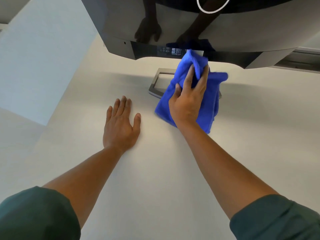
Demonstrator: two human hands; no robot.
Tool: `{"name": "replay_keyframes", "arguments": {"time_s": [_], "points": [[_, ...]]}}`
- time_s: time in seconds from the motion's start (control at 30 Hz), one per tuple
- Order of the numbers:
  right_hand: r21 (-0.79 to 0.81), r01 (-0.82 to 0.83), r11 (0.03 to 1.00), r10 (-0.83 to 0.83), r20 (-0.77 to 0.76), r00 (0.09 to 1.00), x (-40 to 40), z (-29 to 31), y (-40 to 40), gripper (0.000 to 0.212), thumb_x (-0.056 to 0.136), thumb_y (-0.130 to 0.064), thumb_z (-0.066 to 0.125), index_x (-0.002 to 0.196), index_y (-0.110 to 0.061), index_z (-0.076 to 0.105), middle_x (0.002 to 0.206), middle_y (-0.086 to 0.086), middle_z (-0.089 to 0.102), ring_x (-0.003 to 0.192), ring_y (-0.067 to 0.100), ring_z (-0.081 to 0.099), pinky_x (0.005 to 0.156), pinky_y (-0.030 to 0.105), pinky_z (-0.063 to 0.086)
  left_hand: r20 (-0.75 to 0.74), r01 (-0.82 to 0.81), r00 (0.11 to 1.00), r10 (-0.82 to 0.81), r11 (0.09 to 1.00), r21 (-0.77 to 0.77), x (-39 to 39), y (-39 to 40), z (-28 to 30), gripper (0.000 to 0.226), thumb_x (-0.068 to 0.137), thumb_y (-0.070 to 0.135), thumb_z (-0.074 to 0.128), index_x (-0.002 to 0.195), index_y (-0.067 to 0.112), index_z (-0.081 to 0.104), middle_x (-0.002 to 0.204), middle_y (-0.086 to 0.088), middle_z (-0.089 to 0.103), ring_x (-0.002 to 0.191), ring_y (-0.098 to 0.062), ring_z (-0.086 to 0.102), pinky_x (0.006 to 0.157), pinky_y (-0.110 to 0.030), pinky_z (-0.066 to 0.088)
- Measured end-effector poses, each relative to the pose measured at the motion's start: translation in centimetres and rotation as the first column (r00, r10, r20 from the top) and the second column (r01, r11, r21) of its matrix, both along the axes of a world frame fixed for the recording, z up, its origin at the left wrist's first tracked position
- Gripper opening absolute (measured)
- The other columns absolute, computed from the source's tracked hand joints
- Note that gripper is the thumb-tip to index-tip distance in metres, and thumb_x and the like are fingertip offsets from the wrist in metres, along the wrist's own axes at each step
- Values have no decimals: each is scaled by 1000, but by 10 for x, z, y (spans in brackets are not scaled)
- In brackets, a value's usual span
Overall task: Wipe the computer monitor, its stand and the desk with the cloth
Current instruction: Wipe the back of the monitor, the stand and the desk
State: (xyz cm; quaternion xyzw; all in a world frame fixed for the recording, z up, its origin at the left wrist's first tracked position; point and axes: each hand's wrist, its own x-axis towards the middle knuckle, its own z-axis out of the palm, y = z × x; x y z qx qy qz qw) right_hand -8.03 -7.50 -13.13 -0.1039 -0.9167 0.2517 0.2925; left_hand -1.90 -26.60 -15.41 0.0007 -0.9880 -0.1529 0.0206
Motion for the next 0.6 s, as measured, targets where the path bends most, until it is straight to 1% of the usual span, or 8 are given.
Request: {"name": "replay_keyframes", "arguments": {"time_s": [0.13, 0.2, 0.27, 0.33, 0.4, 0.47, 0.53, 0.6], "points": [[-65, -7, 998, 2, -64, 998, -16, 12, -2, 57, 96, -19, 47, 149, -8, 30, 156, 25, 16, 143, 37, 24, 110, 43, 37, 0, -4, 1000, 4, 1000, 13, 0, 1, 0, 64, 103, 47, 29, 158, 16, 20, 166, 1, 12, 153, -13, 4, 124, -36, 4], [-43, -57, 997, 56, -9, 998, -1, 2, 3, 55, 98, -20, 47, 149, -9, 30, 158, 21, 14, 145, 33, 22, 109, 38, 39, -1, -6, 1000, 6, 1000, 12, 0, 0, 1, 64, 103, 47, 28, 158, 16, 19, 166, 1, 12, 153, -14, 4, 124, -36, 4], [-73, -136, 988, 136, 1, 991, 18, -12, 12, 52, 97, -12, 48, 147, -11, 35, 156, 15, 22, 143, 28, 29, 108, 27, 39, -2, -4, 1000, 4, 1000, 7, 1, 1, 1, 64, 103, 48, 28, 158, 16, 19, 166, 1, 12, 153, -13, 4, 125, -36, 4], [-259, -167, 951, 151, -79, 985, 27, -16, 21, 46, 94, -1, 51, 138, -12, 49, 147, 13, 40, 134, 24, 42, 103, 11, 35, -3, -5, 1000, 5, 1000, 8, 0, 1, 0, 64, 102, 47, 29, 158, 16, 20, 166, 1, 13, 153, -14, 4, 125, -36, 4], [-478, -157, 864, 103, -136, 985, 28, -7, 22, 41, 89, 6, 53, 127, -10, 59, 134, 8, 55, 125, 19, 51, 100, 9, 37, 0, -8, 1000, 8, 1000, 7, -1, 1, 0, 64, 102, 47, 30, 158, 16, 21, 166, 1, 14, 153, -14, 5, 124, -37, 5], [-608, -127, 784, 31, -165, 986, 20, 11, 20, 41, 88, 6, 52, 126, -9, 57, 127, -1, 59, 119, 9, 53, 98, 9, 38, -1, -8, 1000, 8, 1000, 3, 0, 1, 0, 65, 102, 48, 29, 158, 16, 21, 166, 1, 14, 153, -14, 5, 124, -37, 5], [-623, -120, 773, -33, -228, 973, 5, 30, 18, 44, 89, 4, 52, 131, -8, 53, 125, -9, 55, 117, 0, 49, 97, 4, 34, -5, -10, 1000, 10, 1000, 2, -1, 1, 0, 65, 102, 48, 29, 158, 16, 21, 166, 1, 14, 153, -13, 5, 124, -36, 5], [-593, -137, 793, -46, -283, 958, -9, 42, 19, 45, 90, 4, 51, 134, -5, 50, 126, -8, 52, 116, -4, 44, 97, 2, 31, -10, -11, 1000, 11, 1000, 5, -1, 1, -1, 64, 102, 47, 30, 157, 16, 22, 165, 2, 15, 153, -13, 6, 124, -36, 5]]}}
